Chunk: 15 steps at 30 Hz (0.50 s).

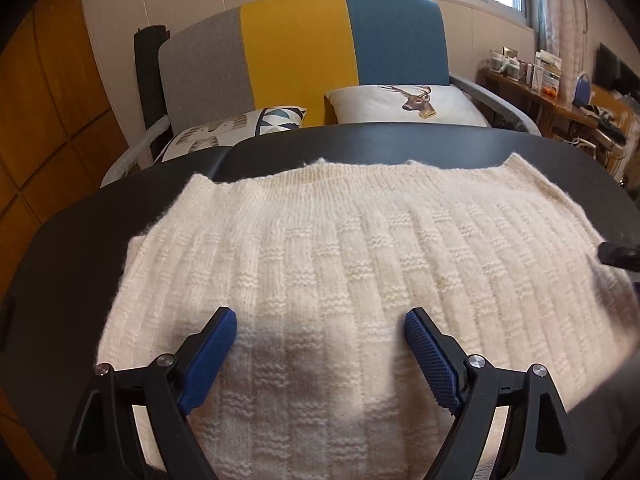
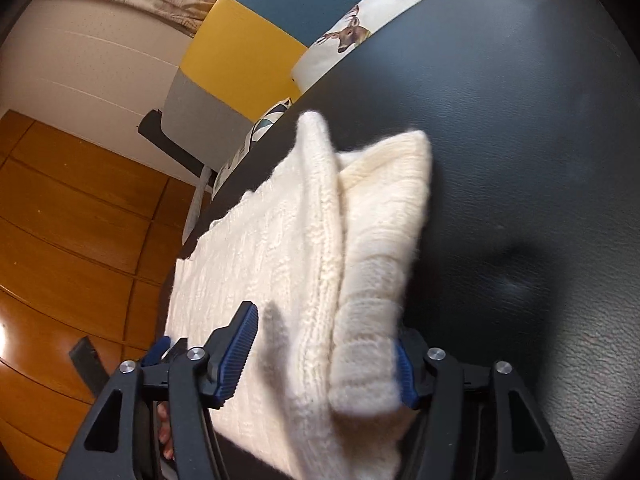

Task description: Fold clothes

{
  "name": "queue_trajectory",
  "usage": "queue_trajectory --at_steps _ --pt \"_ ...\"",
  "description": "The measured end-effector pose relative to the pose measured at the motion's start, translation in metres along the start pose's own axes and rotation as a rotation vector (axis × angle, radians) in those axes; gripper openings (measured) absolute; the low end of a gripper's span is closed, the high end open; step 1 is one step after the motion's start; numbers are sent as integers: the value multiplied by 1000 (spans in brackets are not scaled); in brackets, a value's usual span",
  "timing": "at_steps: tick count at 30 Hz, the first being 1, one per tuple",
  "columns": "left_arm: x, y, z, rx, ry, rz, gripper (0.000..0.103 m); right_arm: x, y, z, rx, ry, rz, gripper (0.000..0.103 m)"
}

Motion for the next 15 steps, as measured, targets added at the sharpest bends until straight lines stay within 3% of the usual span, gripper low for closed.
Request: queue_trajectory --at_steps 1,4,6,7,9,11,15 --pt "2 0 3 4 -15 9 87 0 -1 -4 -15 -6 -4 24" --pt "12 -6 15 41 -78 36 87 0 -4 -8 -7 7 -32 20" --pt "19 -10 24 75 -119 52 70 -1 -6 -9 -1 -5 -33 20" --pt "22 -13 24 68 -130 51 55 0 -6 -8 0 -3 -41 20" --pt "29 -20 23 46 -152 47 44 3 -6 -7 0 1 -55 20" --pt "32 -29 19 24 -167 49 27 6 -4 -8 -1 11 -67 20" --pt "39 -46 16 26 -170 22 21 7 -4 -9 2 12 -83 20"
Point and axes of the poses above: each gripper's, at about its wrist camera, not at the fingertips, and z roughly against the way its jaws point, x to its right, y to its top, the point moved 1 cm from there along -z, roughly the way its jaws point, and after that the axes turned 4 degrees about -z, right-handed, at the moved point
